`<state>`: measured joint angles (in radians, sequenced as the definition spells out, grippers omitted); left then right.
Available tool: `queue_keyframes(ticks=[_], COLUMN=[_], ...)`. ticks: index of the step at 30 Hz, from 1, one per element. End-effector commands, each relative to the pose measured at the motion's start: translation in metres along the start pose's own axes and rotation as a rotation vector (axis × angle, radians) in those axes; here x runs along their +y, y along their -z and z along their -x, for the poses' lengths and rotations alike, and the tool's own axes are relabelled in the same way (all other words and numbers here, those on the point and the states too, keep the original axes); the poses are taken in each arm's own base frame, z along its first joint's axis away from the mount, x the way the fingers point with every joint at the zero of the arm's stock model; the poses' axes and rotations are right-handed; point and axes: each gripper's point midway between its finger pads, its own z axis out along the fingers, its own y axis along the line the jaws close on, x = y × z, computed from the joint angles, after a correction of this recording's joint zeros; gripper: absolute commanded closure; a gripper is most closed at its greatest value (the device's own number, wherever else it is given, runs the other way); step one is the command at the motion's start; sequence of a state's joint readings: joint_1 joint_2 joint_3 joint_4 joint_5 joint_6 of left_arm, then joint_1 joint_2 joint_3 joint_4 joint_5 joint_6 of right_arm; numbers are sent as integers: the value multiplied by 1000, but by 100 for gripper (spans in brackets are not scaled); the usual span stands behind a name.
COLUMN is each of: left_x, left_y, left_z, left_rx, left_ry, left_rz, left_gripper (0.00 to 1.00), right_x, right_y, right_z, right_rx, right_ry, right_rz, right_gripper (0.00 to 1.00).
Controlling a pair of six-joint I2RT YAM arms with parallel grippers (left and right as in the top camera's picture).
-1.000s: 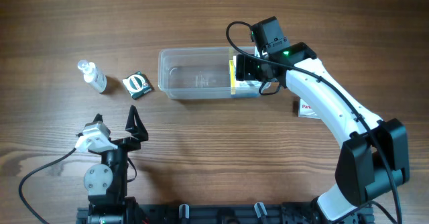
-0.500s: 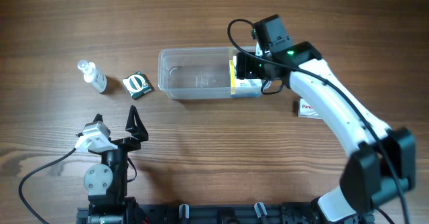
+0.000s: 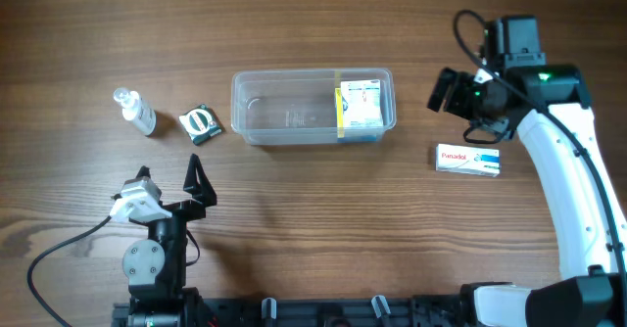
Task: Pack container
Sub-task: 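Move the right gripper to the white Panadol box and grasp it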
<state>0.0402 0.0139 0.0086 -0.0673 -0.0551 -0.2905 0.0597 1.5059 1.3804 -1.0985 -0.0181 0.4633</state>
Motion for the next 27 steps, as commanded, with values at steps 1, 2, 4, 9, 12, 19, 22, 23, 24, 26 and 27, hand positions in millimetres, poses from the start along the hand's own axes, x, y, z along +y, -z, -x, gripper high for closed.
queue_keyframes(ticks=[1, 2, 4, 9, 12, 19, 22, 23, 24, 26, 27], left_x=[0, 0, 0, 0, 0, 0, 0, 0, 0, 0, 0], left_y=[0, 0, 0, 0, 0, 0, 0, 0, 0, 0, 0], left_z=[0, 0, 0, 0, 0, 0, 0, 0, 0, 0, 0], left_rx=[-4, -4, -4, -4, -4, -4, -4, -4, -4, -4, -4], left_ry=[-17, -17, -17, -17, -17, -17, -17, -17, -17, -17, -17], left_rz=[0, 0, 0, 0, 0, 0, 0, 0, 0, 0, 0], left_gripper=[0, 0, 0, 0, 0, 0, 0, 0, 0, 0, 0], right_x=[-28, -35, -50, -73, -77, -81, -85, -85, -85, -86, -86], right_y=[-21, -26, -36, -62, -77, -95, -95, -95, -95, -96, -99], right_z=[-16, -20, -28, -53, -63, -58, -50, -48, -46, -42, -42], right_rx=[58, 60, 55, 31, 16, -49, -96, -106, -119, -132, -132], right_ry=[-262, -322, -453, -806, -950, -980, -978, -978, -978, -978, -977], right_rz=[-80, -106, -170, -276, -285, -253, -256, -256, -254, -252, -255], right_gripper=[0, 0, 0, 0, 0, 0, 0, 0, 0, 0, 0])
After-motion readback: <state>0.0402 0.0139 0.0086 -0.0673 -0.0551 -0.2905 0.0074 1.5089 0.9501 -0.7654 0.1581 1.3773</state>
